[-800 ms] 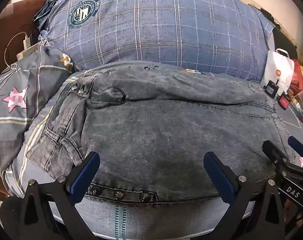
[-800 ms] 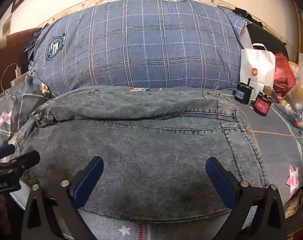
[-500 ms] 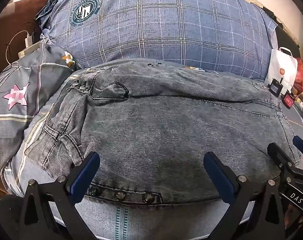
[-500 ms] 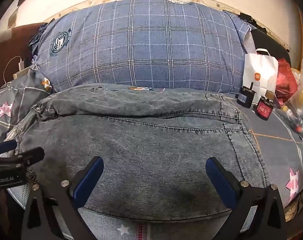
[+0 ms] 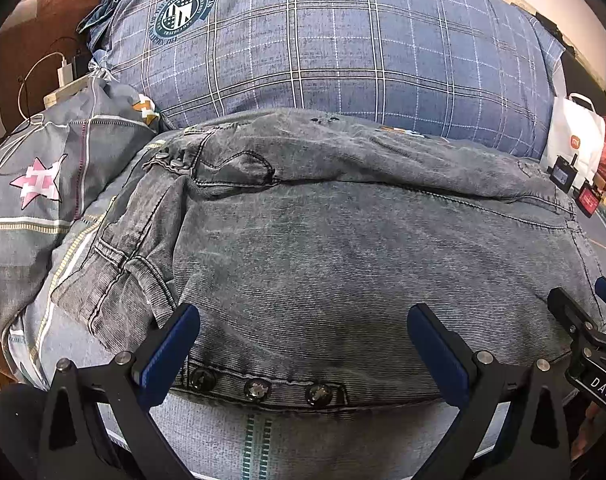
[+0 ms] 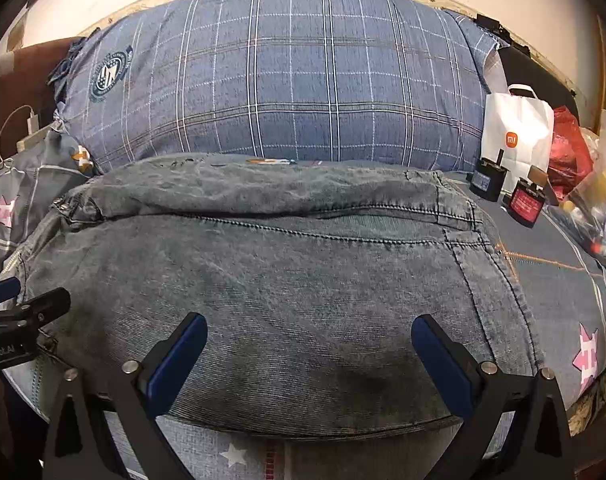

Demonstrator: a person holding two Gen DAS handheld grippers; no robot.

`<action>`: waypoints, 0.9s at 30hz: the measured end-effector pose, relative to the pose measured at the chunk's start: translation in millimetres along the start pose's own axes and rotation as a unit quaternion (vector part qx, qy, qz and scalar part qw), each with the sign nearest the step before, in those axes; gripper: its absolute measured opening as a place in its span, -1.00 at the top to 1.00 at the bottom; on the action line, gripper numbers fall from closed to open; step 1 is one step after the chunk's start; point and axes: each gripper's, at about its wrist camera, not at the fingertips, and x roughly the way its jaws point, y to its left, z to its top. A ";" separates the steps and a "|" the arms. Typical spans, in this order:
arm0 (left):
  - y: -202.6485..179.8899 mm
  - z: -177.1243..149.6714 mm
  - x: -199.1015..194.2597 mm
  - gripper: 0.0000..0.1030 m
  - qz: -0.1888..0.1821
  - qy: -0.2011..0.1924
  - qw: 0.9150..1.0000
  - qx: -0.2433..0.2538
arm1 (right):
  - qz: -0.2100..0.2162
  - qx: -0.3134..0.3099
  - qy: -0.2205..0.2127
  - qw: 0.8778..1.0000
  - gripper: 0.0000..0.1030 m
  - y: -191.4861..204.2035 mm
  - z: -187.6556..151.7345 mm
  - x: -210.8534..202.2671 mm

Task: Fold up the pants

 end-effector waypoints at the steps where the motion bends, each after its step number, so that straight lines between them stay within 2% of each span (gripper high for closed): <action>1: -0.1 0.0 0.3 -1.00 0.000 0.001 1.000 -0.001 | -0.001 0.000 0.002 1.000 -1.00 -0.9 0.3 1.0; 27: -0.5 -1.4 -3.1 -1.00 0.009 0.002 1.000 0.004 | -0.004 0.014 -0.004 1.000 -1.00 -7.2 -0.9 -4.3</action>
